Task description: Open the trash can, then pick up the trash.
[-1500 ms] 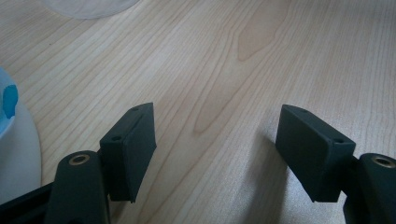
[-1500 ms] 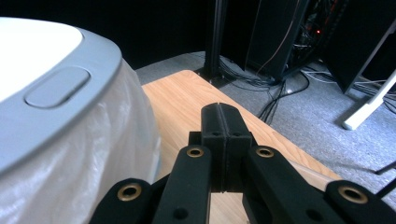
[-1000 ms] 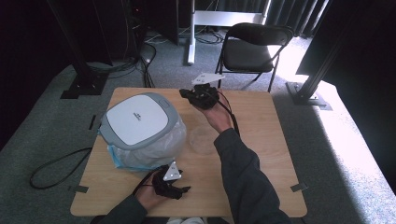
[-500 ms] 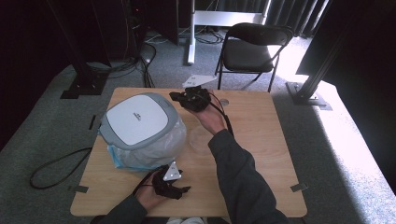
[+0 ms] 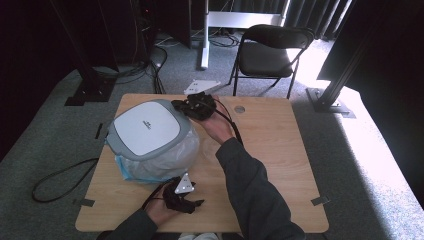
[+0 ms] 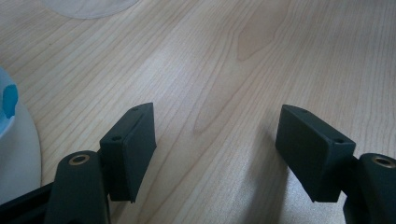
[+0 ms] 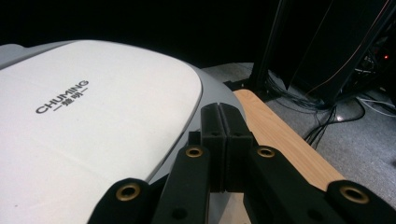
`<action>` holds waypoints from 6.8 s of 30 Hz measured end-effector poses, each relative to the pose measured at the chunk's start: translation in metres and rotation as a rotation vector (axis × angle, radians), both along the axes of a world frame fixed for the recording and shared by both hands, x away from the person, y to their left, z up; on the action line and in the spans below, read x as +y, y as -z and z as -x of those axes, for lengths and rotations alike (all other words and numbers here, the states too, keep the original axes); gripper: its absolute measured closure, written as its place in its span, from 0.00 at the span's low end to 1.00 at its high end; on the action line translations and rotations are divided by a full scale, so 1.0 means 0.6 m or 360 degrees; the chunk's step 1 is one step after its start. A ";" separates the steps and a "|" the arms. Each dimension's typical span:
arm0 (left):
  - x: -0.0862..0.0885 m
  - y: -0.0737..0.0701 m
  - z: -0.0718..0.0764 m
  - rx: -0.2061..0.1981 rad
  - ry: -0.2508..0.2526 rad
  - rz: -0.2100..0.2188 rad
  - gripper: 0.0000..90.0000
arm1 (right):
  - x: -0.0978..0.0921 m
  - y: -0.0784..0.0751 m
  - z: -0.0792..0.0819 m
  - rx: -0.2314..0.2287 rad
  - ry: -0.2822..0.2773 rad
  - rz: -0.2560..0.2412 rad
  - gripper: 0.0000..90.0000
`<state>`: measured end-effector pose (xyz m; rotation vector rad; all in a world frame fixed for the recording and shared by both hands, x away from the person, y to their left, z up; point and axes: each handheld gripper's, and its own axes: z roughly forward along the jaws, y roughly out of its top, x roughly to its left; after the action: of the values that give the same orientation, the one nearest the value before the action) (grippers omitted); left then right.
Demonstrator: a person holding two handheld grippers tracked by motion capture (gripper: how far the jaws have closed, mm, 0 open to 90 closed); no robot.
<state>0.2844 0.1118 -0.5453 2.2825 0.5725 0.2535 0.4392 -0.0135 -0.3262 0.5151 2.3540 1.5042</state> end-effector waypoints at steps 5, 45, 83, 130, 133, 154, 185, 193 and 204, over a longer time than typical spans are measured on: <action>0.000 0.000 0.000 0.0000 0.0000 0.0000 0.32 | -0.001 0.004 0.000 0.0015 0.0003 -0.0010 1.00; 0.001 0.000 0.001 -0.0004 0.0000 -0.0003 0.32 | -0.045 0.022 -0.018 0.0024 0.0147 -0.0022 0.81; 0.000 0.001 0.001 -0.0003 -0.0009 0.0007 0.32 | -0.213 0.205 -0.119 0.0301 0.0783 0.0241 0.84; 0.001 0.000 0.001 -0.0005 -0.0008 -0.0003 0.32 | -0.332 0.210 -0.082 0.0345 0.1025 0.0035 0.85; 0.001 0.000 0.001 -0.0005 -0.0007 -0.0004 0.32 | -0.319 0.208 -0.081 0.0341 0.0987 0.0042 0.82; 0.001 0.000 0.001 -0.0006 -0.0006 0.0000 0.32 | -0.289 0.216 -0.106 0.0383 0.0991 0.0204 0.90; 0.001 0.000 0.002 -0.0004 -0.0008 -0.0002 0.32 | -0.319 0.183 -0.089 0.0267 0.0912 0.0121 0.95; 0.001 0.000 0.001 -0.0006 -0.0006 -0.0004 0.32 | -0.326 0.164 -0.082 0.0241 0.0872 0.0056 0.95; 0.001 0.000 0.001 -0.0009 -0.0008 -0.0003 0.32 | -0.337 0.147 -0.076 0.0237 0.0839 -0.0004 0.95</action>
<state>0.2836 0.1123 -0.5455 2.2816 0.5756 0.2633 0.4851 -0.2158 -0.4144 1.1740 2.0812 1.2524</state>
